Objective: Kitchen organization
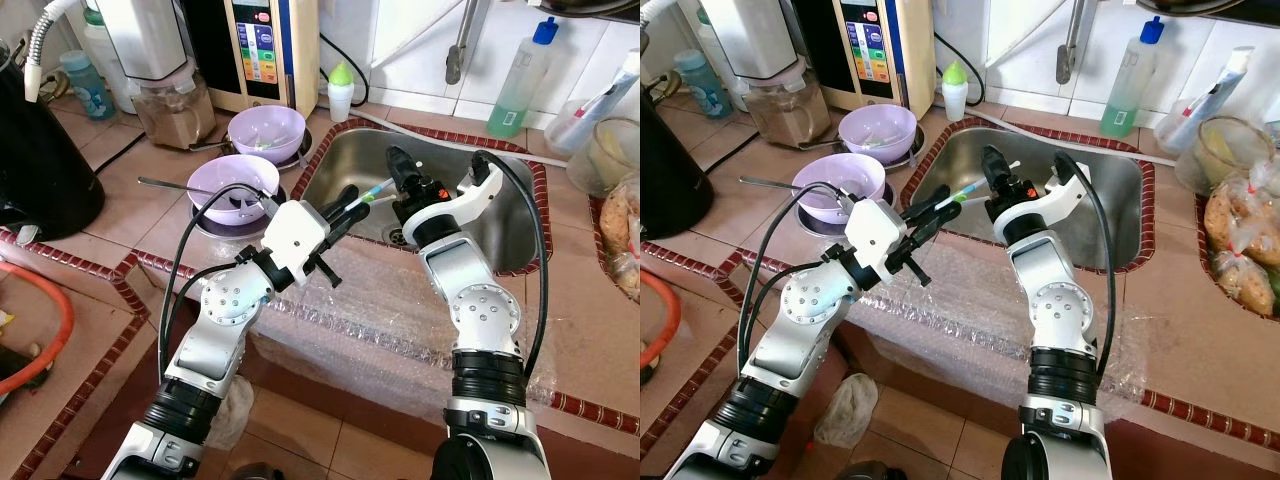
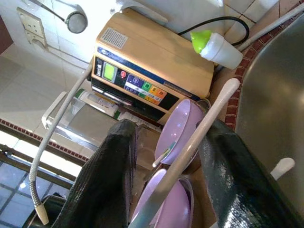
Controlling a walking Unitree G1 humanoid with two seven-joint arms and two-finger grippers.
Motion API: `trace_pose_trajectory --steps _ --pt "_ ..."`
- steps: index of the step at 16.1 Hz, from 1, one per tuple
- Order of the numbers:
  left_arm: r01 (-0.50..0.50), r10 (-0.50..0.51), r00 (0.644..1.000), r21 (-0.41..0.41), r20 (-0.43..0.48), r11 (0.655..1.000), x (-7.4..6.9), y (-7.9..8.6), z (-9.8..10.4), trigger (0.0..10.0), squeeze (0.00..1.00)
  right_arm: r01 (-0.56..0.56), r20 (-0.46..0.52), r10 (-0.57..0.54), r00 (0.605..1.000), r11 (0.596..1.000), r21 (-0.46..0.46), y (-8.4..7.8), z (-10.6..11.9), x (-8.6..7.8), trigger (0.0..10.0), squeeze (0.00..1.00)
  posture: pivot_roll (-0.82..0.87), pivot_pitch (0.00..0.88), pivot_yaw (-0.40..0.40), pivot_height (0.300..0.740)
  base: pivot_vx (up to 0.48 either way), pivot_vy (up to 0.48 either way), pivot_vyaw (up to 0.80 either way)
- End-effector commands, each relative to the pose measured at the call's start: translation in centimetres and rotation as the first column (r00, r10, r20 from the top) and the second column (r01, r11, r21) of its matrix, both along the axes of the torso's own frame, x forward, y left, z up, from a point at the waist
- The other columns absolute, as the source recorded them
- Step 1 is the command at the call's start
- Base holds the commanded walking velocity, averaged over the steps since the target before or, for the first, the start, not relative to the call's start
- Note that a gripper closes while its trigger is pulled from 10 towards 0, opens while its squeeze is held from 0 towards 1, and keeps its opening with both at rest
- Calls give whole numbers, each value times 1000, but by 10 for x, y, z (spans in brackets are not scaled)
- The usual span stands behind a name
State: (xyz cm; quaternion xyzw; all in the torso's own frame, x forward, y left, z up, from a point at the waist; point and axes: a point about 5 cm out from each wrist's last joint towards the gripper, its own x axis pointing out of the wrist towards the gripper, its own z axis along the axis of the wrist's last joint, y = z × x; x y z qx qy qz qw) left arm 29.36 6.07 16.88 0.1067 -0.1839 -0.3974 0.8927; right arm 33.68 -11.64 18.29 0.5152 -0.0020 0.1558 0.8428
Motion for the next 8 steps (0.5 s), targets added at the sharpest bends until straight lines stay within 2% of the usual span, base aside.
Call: trace_pose_trajectory --steps 1,2,3,5,6,8 --pt "-24 24 1000 8 -10 1000 1 3 -5 2157 0 7 -11 -6 1000 999 31 0 1 1 0 0 -57 0 57 740 0 0 0" --pt "-31 31 999 7 -14 1000 2 3 -6 2353 0 8 -15 -7 1000 999 36 -1 0 0 0 0 -58 0 58 740 0 0 0" --pt "-38 38 999 5 -18 999 3 4 -8 3176 0 6 -21 -5 1000 999 42 0 -1 0 0 0 -58 0 61 740 0 0 0" --pt "-42 42 999 6 -18 999 4 3 -9 3490 0 4 -24 -3 1000 999 49 0 0 0 0 0 -57 0 63 740 0 0 0" --pt "-41 41 999 9 -22 999 4 3 -11 4392 0 2 -26 0 1000 999 54 1 -1 0 0 0 -54 0 63 740 0 0 0" --pt "-42 42 999 8 -25 999 3 2 -13 4902 0 -17 -19 18 1000 997 69 6 1 -1 0 0 -54 0 65 740 0 0 0"
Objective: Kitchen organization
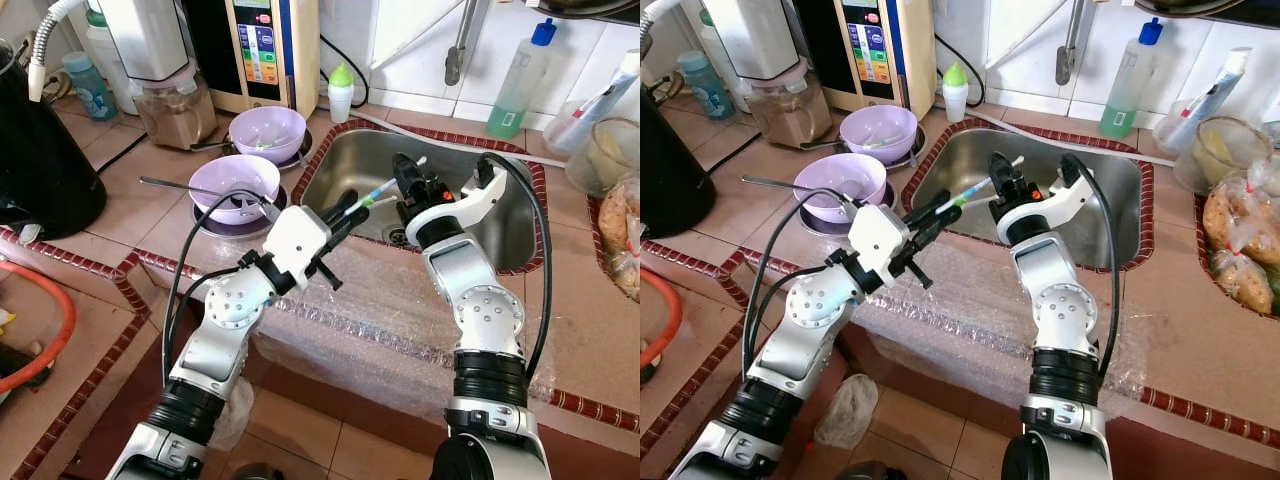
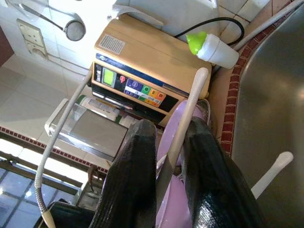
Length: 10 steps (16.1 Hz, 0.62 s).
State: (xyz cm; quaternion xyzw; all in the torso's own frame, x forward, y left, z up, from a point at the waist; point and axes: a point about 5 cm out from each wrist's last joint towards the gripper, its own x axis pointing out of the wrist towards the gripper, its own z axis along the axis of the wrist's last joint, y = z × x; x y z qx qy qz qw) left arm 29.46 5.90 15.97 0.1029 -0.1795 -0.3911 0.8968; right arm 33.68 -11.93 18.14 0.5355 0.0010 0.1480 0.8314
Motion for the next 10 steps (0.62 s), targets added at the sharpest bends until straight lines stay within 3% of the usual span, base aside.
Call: trace_pose_trajectory --steps 1,3,4,5,7,10 --pt "-27 28 1000 14 -15 1000 2 3 -5 6118 0 -23 1 23 1000 999 27 9 2 -1 0 0 -54 0 65 740 0 0 0" --pt "-23 23 1000 18 -19 1000 1 2 -7 9137 0 -16 2 16 1000 999 28 8 2 0 0 0 -54 0 63 740 0 0 0" --pt "-16 17 1000 23 -26 1000 1 0 -9 10000 0 -6 8 6 1000 1000 28 6 4 2 0 0 -53 0 61 740 0 0 0" --pt "-13 14 999 15 -41 1000 0 0 -10 10000 0 10 13 -10 1000 1000 12 3 6 3 0 0 -49 0 59 740 0 0 0" --pt "-7 8 998 17 -63 1000 1 -1 -13 10000 1000 29 58 -26 998 999 -46 5 15 5 0 0 -46 0 58 740 0 0 0" --pt "-5 7 996 30 -89 1000 0 0 -18 10000 1000 67 97 -52 994 985 -157 9 16 6 0 0 -39 0 49 740 0 0 0"
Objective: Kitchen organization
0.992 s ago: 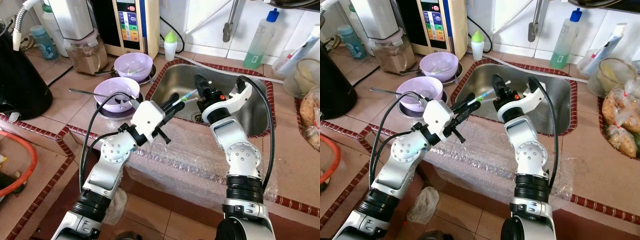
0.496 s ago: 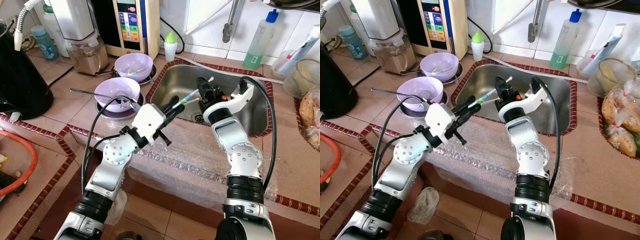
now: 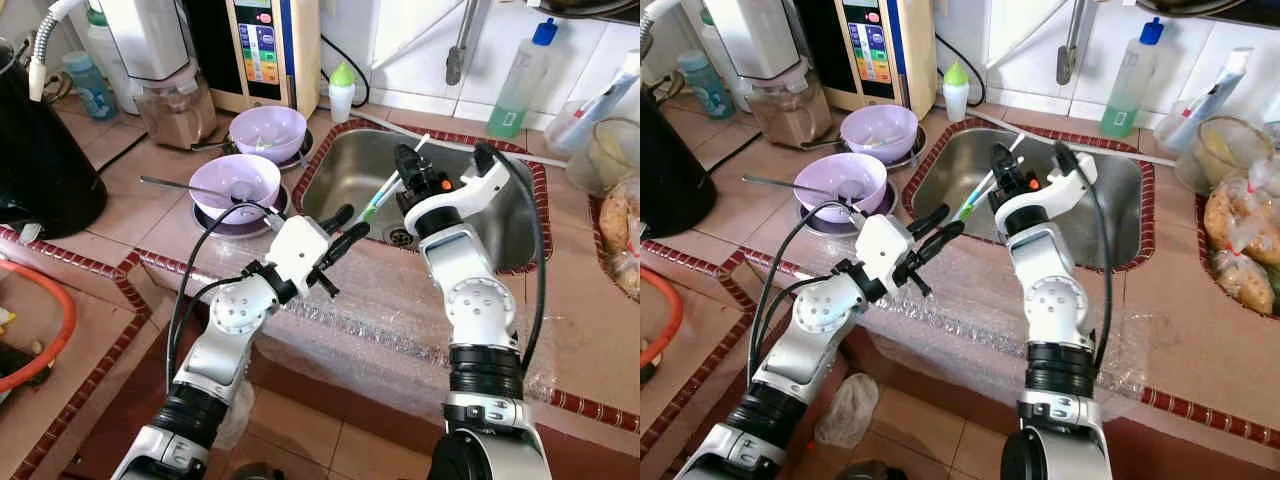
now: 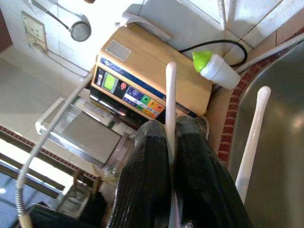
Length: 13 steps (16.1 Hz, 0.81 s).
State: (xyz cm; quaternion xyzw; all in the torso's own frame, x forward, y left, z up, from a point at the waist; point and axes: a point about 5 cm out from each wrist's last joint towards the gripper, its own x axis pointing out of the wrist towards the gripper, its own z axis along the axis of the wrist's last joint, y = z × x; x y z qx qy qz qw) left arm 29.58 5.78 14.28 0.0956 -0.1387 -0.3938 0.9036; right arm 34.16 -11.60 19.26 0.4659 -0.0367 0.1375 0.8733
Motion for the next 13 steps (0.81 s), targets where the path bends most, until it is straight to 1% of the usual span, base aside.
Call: trace_pose_trajectory --steps 1,2,3,4,5,6,8,9,10,11,12,13 --pt "2 -1 1000 15 -11 1000 -1 1 -2 10000 1000 -8 23 9 1000 999 -46 6 4 1 0 0 -39 0 49 740 0 0 0" --pt "-3 3 1000 19 -23 1000 -1 2 -4 10000 1000 -1 75 16 997 980 -199 5 5 5 0 0 -29 0 46 740 0 0 0" --pt "-7 7 999 22 -34 1000 -2 4 -4 10000 1000 -1 101 30 994 960 -280 6 5 9 0 0 -26 0 48 740 0 0 0" --pt "-9 10 999 21 -52 1000 -4 7 -6 10000 1000 6 147 64 987 900 -436 6 1 14 0 0 -26 0 48 740 0 0 0" --pt "-11 13 998 24 -59 1000 -5 9 -7 10000 1000 3 164 96 982 856 -517 6 -4 16 0 0 -18 0 53 740 0 0 0" --pt "-9 11 998 28 -67 1000 -7 12 -9 10000 1000 23 187 131 974 760 -649 6 -14 18 0 0 -18 0 53 740 0 0 0" --pt "-5 8 996 46 -86 999 -13 17 -11 10000 1000 40 170 149 974 628 -777 -3 -35 22 0 0 9 7 60 740 0 0 0" --pt "-3 9 995 55 -98 998 -16 20 -12 10000 1000 43 159 169 973 544 -838 -6 -45 23 0 0 23 13 61 740 0 0 0" --pt "-4 11 993 59 -115 998 -19 23 -13 10000 1000 51 156 201 967 448 -893 -6 -53 21 5922 0 39 18 62 740 0 0 0" --pt "-16 22 989 45 -144 999 -22 26 -15 10000 1000 109 192 261 946 303 -947 -4 -55 19 10000 0 39 18 62 740 0 0 0" --pt "-29 33 985 24 -172 999 -24 28 -15 10000 1000 145 215 299 930 237 -961 -2 -57 16 10000 0 53 19 64 740 0 0 0" --pt "-39 44 983 32 -179 999 -27 32 -16 10000 1000 162 222 305 926 208 -965 -1 -62 15 10000 1000 62 18 64 740 0 0 0"
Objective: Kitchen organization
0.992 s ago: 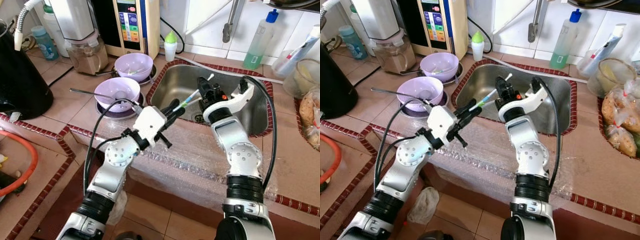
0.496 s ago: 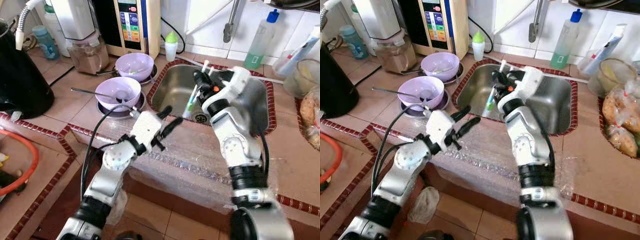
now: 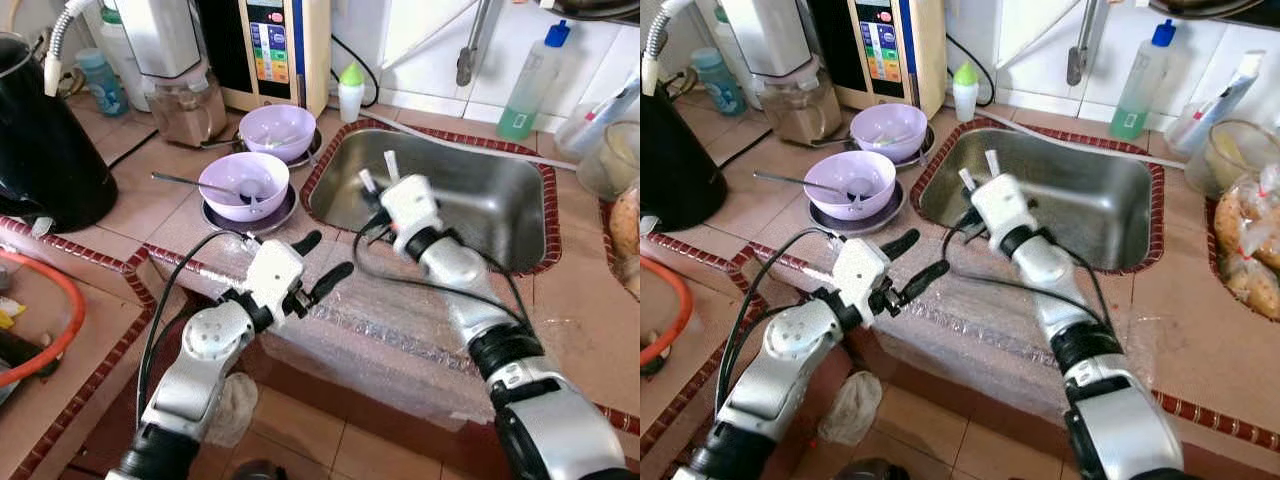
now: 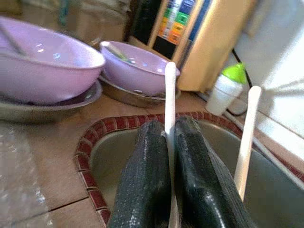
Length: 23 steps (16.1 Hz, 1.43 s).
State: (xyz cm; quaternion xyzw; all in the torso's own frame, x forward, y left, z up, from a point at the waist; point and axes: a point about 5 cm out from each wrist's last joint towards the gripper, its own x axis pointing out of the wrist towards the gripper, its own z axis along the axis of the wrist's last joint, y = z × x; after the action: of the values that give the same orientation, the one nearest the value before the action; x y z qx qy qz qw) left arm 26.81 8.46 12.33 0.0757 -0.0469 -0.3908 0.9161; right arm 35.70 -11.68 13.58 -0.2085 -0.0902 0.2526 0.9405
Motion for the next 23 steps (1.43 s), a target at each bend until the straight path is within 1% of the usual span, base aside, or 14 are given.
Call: trace_pose_trajectory --steps 1,3,4,6,8,11,13,14,16,19,20,21,22,23 --pt "-16 16 1000 2 5 1000 0 6 3 10000 1000 -5 -2 5 1000 999 -48 1 -7 -1 10000 1000 62 18 64 740 0 0 0" --pt "-27 27 1000 13 0 1000 -2 8 3 10000 1000 -42 46 49 998 989 -141 4 -14 -6 10000 1000 65 17 64 740 0 0 0" --pt "-28 28 1000 15 -6 999 -3 9 3 10000 1000 -55 43 62 997 987 -152 5 -18 -8 10000 1000 64 15 64 740 0 0 0" --pt "-26 26 1000 19 -15 999 -4 8 2 10000 1000 -57 26 62 998 986 -156 2 -24 -10 10000 1000 59 11 64 740 0 0 0" --pt "-24 24 1000 24 -19 999 -4 7 3 10000 1000 -44 -3 44 999 993 -111 -4 -27 -11 10000 1000 51 6 66 740 0 0 0" --pt "-54 54 998 24 34 998 2 7 10 10000 1000 -35 -65 35 997 999 0 -12 -34 -16 10000 1000 42 0 69 740 0 0 0" --pt "-137 135 987 17 90 990 12 15 16 10000 1000 -41 -147 53 988 996 83 -18 -50 -33 10000 1000 26 0 67 740 0 0 0" --pt "-180 177 977 8 120 984 17 20 21 10000 1000 -36 -166 53 985 994 106 -20 -57 -43 10000 1000 21 0 65 740 0 0 0" --pt "-265 250 929 21 272 964 25 29 36 10000 1000 25 -157 8 988 978 206 -22 -56 -57 10000 1000 19 0 56 740 0 0 0" --pt "-312 306 915 -22 262 950 31 35 38 10000 1000 187 -173 -129 976 905 381 -18 -43 -59 10000 1000 -8 0 58 740 0 0 0" --pt "-320 317 907 -37 278 947 32 36 40 10000 1000 208 -180 -145 973 889 409 -15 -39 -61 10000 1000 -17 0 60 740 0 0 0" --pt "-330 330 898 -50 291 943 32 36 41 10000 1000 203 -179 -139 974 886 418 -13 -36 -62 10000 569 -21 0 60 740 0 0 0" --pt "-348 346 884 -54 315 936 34 37 43 10000 1000 213 -181 -146 972 874 436 -11 -30 -65 10000 0 -31 0 62 740 0 0 0" --pt "-373 369 870 -53 328 926 36 39 43 10000 1000 220 -186 -151 971 871 440 -11 -28 -65 10000 0 -31 0 62 740 0 0 0"
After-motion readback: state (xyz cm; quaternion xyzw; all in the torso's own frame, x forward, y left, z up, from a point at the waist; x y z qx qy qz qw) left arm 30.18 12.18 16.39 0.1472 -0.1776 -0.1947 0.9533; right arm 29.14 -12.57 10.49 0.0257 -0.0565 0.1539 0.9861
